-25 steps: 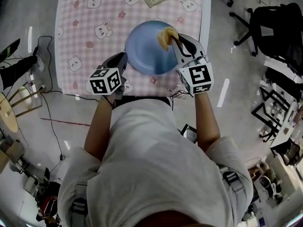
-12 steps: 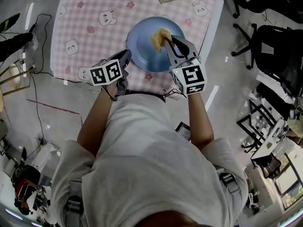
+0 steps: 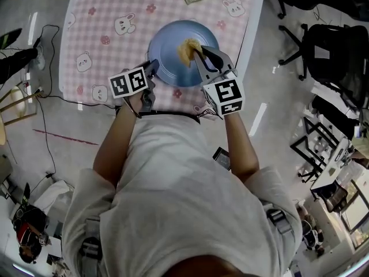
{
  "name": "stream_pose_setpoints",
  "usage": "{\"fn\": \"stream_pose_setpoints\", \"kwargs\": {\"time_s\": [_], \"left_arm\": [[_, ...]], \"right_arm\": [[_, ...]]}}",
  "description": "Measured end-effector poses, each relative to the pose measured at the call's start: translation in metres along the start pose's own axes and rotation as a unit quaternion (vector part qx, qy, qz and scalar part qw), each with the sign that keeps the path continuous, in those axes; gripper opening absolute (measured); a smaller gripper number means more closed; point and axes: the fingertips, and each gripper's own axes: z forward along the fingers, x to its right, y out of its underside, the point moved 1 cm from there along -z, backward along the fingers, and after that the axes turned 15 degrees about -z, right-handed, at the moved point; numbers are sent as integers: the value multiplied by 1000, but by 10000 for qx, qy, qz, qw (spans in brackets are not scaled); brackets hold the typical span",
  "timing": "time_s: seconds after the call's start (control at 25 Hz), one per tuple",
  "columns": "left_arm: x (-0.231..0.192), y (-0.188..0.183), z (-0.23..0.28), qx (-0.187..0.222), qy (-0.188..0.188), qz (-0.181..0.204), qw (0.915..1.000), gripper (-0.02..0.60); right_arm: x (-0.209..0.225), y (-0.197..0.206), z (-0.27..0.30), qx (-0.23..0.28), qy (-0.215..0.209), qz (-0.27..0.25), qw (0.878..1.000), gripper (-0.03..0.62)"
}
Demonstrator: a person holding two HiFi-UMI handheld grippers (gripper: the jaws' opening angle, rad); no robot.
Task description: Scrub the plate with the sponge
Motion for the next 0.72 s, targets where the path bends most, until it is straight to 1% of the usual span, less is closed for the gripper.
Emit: {"fn": "stream_pose_setpoints", "kwargs": {"time_s": [0.16, 0.32, 0.52, 0.64, 0.72], "left_arm": [[1, -2, 5, -190, -10, 52, 9998, 80], [0, -9, 10, -408, -43, 257, 9988, 66], [4, -24, 14, -543, -251, 746, 9954, 60], [15, -35, 21, -610, -183, 1065, 9923, 55], [22, -44, 25, -653, -155, 1366, 9884, 54]], "right_arm": [[0, 5, 1, -83, 63, 46, 9999, 46], [5, 9, 6, -120, 226, 85, 9996, 46], [17, 20, 9, -289, 422, 267, 9983, 46], [28, 26, 9, -377, 560, 299, 9973, 46], [34, 31, 11, -460, 655, 281, 9964, 46]]}}
